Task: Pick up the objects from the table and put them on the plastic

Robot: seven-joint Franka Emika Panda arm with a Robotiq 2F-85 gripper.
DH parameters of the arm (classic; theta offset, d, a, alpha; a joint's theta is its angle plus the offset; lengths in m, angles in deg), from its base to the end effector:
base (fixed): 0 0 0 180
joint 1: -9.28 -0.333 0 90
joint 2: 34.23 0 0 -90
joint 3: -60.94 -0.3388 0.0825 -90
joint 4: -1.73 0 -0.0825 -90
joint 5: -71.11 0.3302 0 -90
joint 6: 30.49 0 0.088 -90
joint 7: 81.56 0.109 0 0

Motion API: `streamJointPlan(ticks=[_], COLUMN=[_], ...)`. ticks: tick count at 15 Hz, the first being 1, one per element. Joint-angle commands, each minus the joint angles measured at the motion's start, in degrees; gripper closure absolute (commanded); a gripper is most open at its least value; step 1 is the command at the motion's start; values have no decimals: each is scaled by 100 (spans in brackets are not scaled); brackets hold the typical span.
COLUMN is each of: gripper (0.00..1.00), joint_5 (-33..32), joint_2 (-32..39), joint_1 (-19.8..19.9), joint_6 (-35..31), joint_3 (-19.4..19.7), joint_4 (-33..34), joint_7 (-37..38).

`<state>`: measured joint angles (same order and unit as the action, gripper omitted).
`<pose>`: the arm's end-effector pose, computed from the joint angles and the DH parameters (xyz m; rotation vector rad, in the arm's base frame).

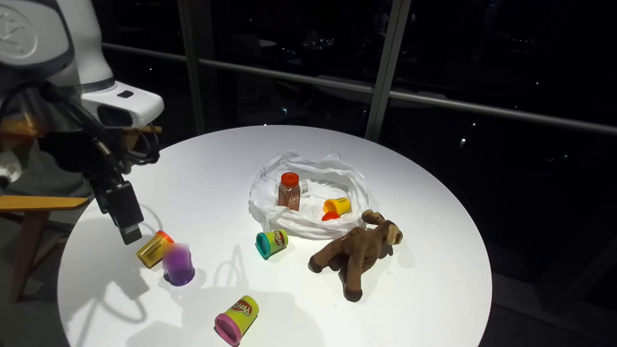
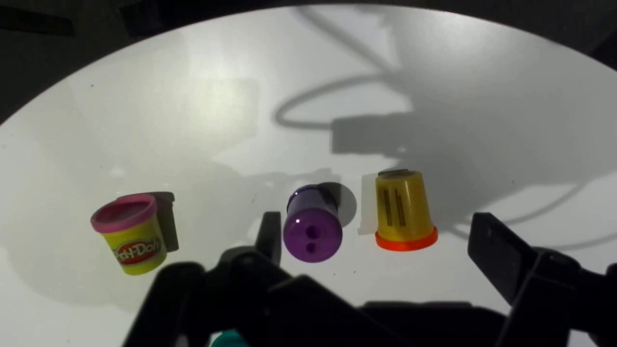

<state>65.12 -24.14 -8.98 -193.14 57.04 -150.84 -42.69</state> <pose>0.3733 0.1584 0.2526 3.1108 -0.3010 0.0164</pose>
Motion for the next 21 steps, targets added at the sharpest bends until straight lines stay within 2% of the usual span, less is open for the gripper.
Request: streamJointPlan(ticks=[1, 10, 15, 21], gripper=[0, 0, 0, 0], joint_5=[54, 171, 541, 831], joint_2=[215, 1316, 2005, 2374], joint_1=[57, -20, 38, -40], joint_6=[-547, -555, -359, -282], joint_3=[39, 372, 336, 550], joint_4=[-194, 581, 1165, 1521], joint_7=[-47, -426, -846, -1019])
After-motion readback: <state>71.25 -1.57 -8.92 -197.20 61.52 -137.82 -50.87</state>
